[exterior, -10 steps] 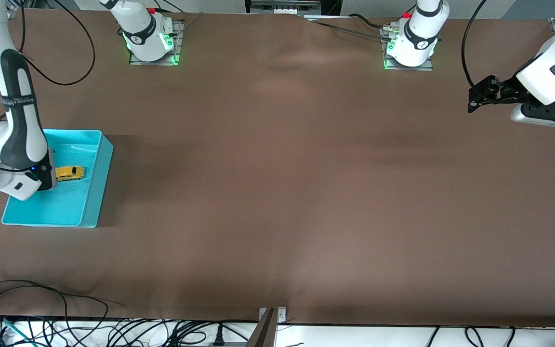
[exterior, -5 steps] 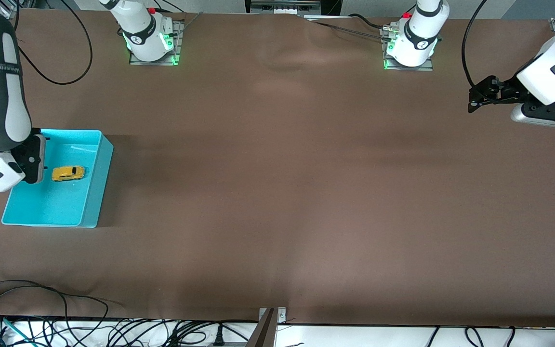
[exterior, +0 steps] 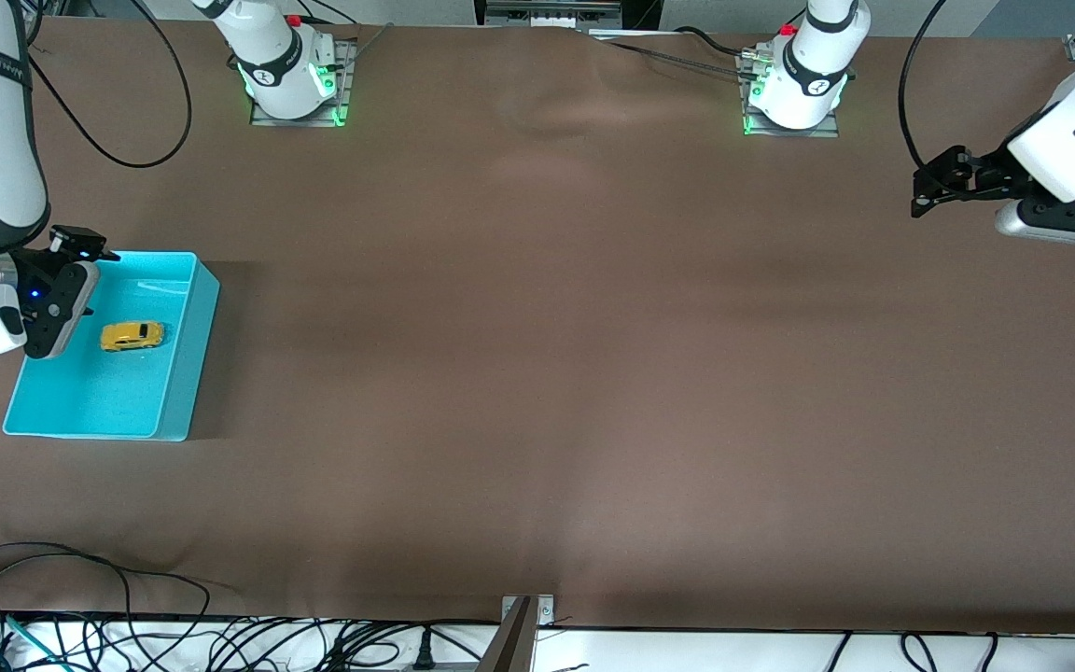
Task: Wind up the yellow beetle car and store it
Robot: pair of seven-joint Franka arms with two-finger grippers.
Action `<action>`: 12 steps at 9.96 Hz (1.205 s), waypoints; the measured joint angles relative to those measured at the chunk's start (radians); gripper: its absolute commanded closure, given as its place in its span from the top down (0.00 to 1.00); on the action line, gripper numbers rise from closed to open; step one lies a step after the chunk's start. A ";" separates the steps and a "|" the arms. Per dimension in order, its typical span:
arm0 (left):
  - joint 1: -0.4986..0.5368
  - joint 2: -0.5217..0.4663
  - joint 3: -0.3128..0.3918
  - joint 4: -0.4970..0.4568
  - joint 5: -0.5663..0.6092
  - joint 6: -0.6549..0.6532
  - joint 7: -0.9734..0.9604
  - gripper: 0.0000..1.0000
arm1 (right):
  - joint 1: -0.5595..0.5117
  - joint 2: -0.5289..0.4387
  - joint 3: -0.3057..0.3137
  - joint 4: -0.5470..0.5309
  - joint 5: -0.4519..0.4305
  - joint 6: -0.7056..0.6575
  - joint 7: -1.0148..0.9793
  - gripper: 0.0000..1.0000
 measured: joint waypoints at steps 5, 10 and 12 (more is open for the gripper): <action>0.000 -0.012 -0.002 0.026 0.072 0.000 0.000 1.00 | 0.000 -0.037 0.045 0.042 0.030 -0.002 0.298 0.91; 0.001 -0.013 -0.001 0.026 0.073 0.000 0.000 1.00 | 0.002 -0.108 0.112 0.082 0.034 -0.007 0.681 0.92; 0.000 -0.013 -0.001 0.026 0.073 0.000 0.000 1.00 | 0.004 -0.156 0.123 0.077 0.034 -0.030 0.819 0.92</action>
